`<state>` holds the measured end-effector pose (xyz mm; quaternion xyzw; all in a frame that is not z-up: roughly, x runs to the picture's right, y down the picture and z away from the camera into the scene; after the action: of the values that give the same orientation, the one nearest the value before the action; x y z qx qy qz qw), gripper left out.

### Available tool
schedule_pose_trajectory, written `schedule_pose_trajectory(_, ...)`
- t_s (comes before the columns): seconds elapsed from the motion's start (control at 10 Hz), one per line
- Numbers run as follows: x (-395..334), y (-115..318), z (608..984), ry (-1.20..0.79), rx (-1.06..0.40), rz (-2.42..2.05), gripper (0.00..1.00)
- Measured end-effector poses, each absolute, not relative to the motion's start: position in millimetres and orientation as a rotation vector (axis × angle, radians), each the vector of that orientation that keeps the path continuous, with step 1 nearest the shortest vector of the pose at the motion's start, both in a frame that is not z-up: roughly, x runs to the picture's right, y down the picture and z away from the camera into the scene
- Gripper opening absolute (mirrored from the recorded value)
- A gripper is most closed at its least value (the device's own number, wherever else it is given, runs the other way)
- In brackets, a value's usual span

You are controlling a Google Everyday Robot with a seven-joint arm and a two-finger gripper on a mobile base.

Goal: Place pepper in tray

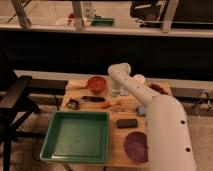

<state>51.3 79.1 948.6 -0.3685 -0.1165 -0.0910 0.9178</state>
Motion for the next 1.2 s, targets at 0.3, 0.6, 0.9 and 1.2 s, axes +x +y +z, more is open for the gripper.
schedule_pose_trajectory(0.3, 52.6, 70.5, 941.3, -0.250, -0.737, -0.183, 0.00)
schedule_pose_trajectory(0.6, 57.2, 32.0, 910.5, -0.257, -0.627, -0.170, 0.00)
schedule_pose_trajectory(0.9, 64.5, -18.6, 853.9, -0.253, -0.507, -0.190, 0.00)
schedule_pose_trajectory(1.2, 61.8, -57.0, 781.0, -0.264, -0.388, -0.280, 0.00)
